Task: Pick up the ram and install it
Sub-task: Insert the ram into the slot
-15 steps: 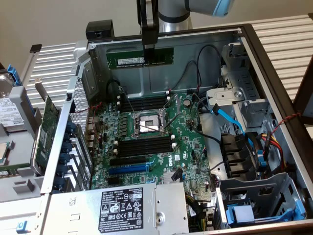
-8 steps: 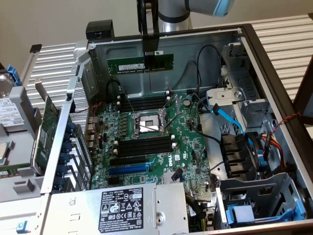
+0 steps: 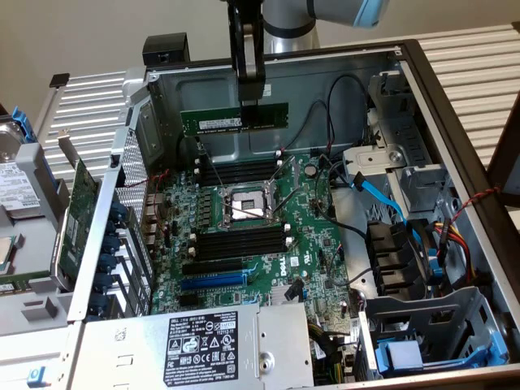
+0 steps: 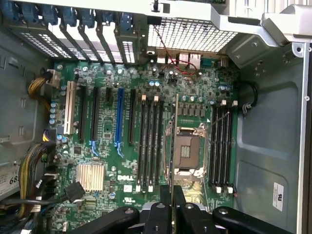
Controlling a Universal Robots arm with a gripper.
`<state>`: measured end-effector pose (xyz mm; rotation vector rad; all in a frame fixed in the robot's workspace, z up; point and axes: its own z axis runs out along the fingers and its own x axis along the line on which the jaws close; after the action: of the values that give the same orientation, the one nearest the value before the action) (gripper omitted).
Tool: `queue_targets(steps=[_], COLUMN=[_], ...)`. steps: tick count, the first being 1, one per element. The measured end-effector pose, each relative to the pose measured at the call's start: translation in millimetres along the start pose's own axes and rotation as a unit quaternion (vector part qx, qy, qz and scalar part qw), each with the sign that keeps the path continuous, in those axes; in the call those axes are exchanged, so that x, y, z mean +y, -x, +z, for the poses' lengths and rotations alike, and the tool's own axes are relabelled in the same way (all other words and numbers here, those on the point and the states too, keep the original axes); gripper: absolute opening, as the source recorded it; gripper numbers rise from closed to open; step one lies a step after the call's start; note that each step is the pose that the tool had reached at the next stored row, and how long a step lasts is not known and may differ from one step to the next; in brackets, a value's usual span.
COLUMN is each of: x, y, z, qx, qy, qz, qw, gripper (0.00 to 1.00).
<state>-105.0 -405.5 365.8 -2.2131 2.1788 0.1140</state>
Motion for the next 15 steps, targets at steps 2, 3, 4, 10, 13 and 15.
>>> queue_targets(steps=[2, 3, 4, 10, 13, 15], x=[0.0, 0.0, 0.0, 0.9, 1.8, 2.1], y=[0.0, -0.1, -0.1, -0.4, -0.5, -0.6], z=[0.5, 0.8, 1.2, 5.0, 6.8, 8.6], qx=[0.0009, 0.0016, 0.0024, 0.0105, 0.0105, 0.0102], qy=[0.0, 0.0, 0.0, -0.0052, -0.0118, -0.0129], qz=[0.0, 0.0, 0.0, 0.0, 0.001, 0.004], qw=[1.0, 1.0, 1.0, 0.9999, 0.9999, 0.9999], gripper=[0.14, 0.14, 0.14, 0.14, 0.14, 0.14])
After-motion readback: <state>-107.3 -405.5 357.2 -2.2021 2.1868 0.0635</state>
